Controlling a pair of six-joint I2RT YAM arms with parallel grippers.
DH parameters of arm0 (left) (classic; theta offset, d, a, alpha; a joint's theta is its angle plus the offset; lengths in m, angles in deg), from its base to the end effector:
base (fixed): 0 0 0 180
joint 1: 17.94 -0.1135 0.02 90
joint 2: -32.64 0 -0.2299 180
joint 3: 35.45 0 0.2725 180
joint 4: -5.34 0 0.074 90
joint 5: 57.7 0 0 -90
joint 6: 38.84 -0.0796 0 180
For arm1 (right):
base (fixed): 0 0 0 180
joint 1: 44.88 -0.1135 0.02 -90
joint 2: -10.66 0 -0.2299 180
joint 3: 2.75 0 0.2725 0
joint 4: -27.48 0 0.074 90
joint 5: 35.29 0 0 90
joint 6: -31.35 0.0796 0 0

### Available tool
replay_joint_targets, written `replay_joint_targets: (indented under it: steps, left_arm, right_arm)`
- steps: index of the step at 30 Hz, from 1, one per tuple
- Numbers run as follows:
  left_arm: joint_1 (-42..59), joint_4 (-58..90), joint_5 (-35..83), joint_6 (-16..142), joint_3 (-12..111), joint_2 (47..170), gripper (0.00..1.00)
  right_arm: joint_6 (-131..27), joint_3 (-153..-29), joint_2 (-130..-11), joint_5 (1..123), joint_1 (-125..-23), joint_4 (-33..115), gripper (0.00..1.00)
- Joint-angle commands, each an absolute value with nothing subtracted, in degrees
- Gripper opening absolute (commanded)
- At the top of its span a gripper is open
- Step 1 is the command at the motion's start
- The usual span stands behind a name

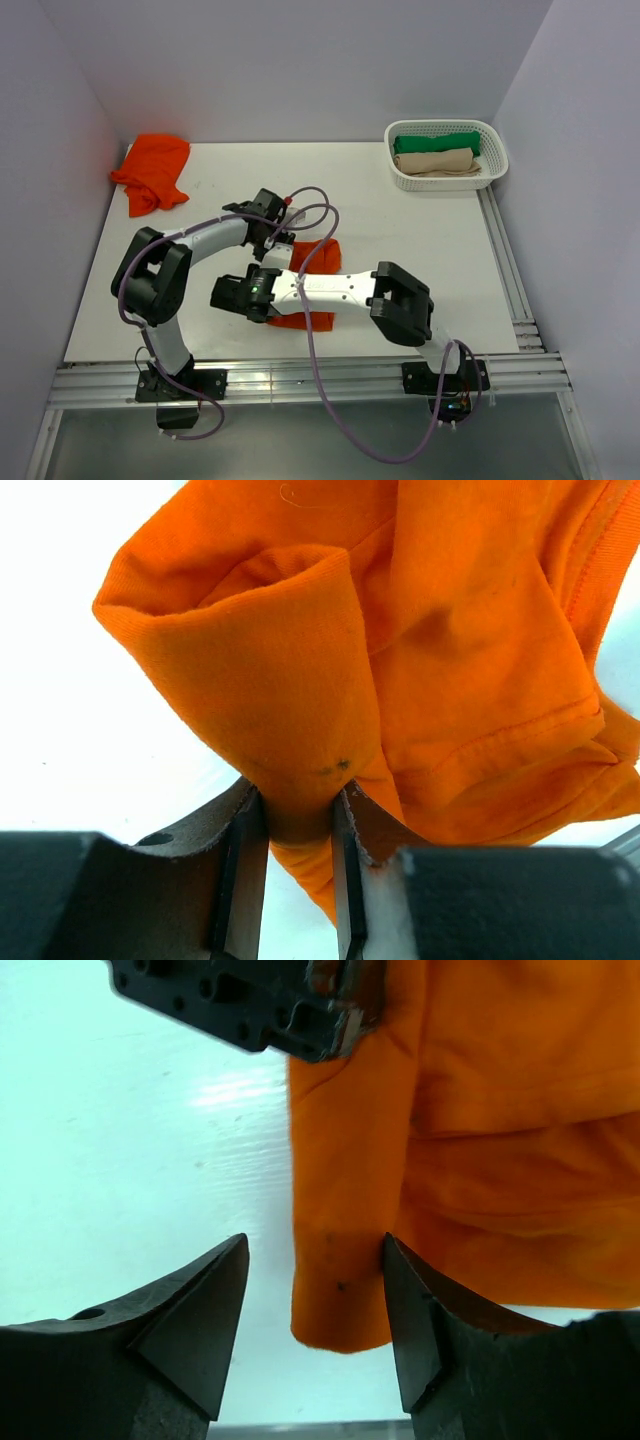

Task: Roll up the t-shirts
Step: Roll the tshirt

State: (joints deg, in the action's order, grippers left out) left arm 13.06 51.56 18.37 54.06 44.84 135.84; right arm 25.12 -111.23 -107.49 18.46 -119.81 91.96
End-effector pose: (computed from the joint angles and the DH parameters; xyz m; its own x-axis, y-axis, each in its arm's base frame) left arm 0.3136 -0.2108 0.0899 -0.8289 0.4408 -0.3444 0.5321 0.8111 -0.2427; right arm 0.1585 0.4076 0.1375 -0.7595 0.2627 -0.5951 0.1687 0.9631 0.2098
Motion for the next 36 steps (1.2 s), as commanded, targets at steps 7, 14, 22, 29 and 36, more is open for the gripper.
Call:
replay_joint_targets:
  steps: [7, 14, 22, 29, 36]
  left_arm:
    - [14.5, 53.1, 23.5, 54.9, 45.7, 136.4, 0.25]
    - [15.0, 53.1, 23.9, 54.9, 46.0, 136.8, 0.25]
    - [15.2, 53.2, 24.0, 54.8, 46.0, 137.1, 0.24]
    - [15.4, 53.2, 24.0, 54.8, 46.2, 137.4, 0.25]
    - [15.3, 53.8, 23.1, 55.0, 46.8, 138.2, 0.29]
  right_arm:
    - [25.6, -116.6, -110.7, 9.1, -119.8, 105.2, 0.6]
    - [21.2, -114.6, -108.8, 8.0, -120.1, 97.4, 0.55]
    - [18.2, -119.0, -113.9, 9.4, -120.0, 95.7, 0.54]
    - [18.9, -114.5, -115.2, 12.3, -119.6, 91.8, 0.54]
    - [20.4, -109.9, -115.4, 14.4, -120.5, 88.6, 0.53]
